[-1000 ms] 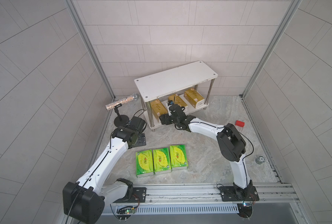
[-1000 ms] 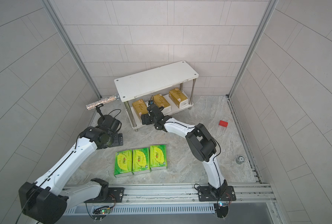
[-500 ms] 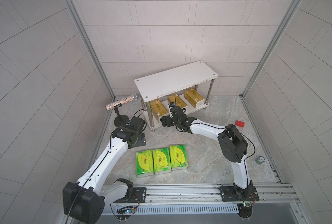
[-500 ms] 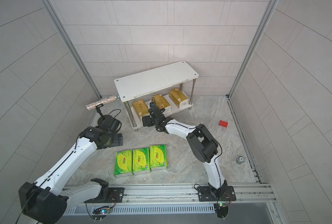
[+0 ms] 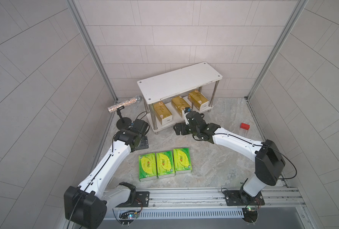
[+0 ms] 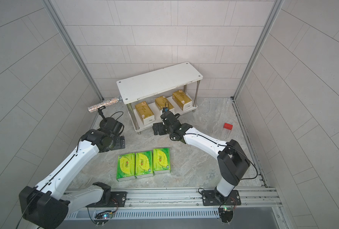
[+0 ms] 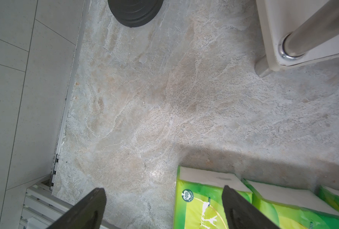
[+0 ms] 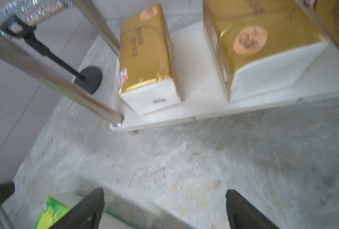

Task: Place the tissue boxes on the shelf by color
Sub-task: Place a box of tissues on the shelf, then move the box of tissues to the center of the board.

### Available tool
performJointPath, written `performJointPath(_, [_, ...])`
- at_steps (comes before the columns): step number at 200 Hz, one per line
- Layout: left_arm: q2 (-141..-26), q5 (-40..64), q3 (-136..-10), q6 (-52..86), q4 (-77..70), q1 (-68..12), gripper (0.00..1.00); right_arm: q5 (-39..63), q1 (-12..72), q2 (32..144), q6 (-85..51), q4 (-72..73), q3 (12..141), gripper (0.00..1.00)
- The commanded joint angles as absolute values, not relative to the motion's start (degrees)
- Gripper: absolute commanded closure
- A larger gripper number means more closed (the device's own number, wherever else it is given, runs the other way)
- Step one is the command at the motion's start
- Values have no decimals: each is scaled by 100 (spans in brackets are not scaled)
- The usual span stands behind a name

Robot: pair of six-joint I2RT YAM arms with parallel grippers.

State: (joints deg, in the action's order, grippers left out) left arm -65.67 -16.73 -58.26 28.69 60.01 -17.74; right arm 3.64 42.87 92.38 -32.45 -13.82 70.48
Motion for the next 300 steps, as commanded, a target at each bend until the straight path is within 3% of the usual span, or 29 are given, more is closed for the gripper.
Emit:
performJointPath(1, [-6635,-1699,-5935,2918,6038,-1749,0,255,4612,8778,-3337,-2477,6522,0])
performJointPath(44, [-6736,-1605,-5903,2894,5990,-1749,0,347,4758,7908,-4027,-2076,5322,0])
performJointPath(87, [-6728,-1535,-5818,2865,5881,-1749,0,984,4907,7918,-4317,-1195,4675,0])
performJointPath(154, [-6655,-1430,-5816,2822,5883,-1758,0,934,5362,8212,-4641,-694,4597,0])
performJointPath(236, [-6649,-1377,-5820,2703,5902,-1759,0,199,5682,9008,-4657,-1534,5273,0])
performJointPath(300, [-6771,-1378,-5915,2688,5824,-1758,0,-54,5088,8971,-4285,-1774,4808,8])
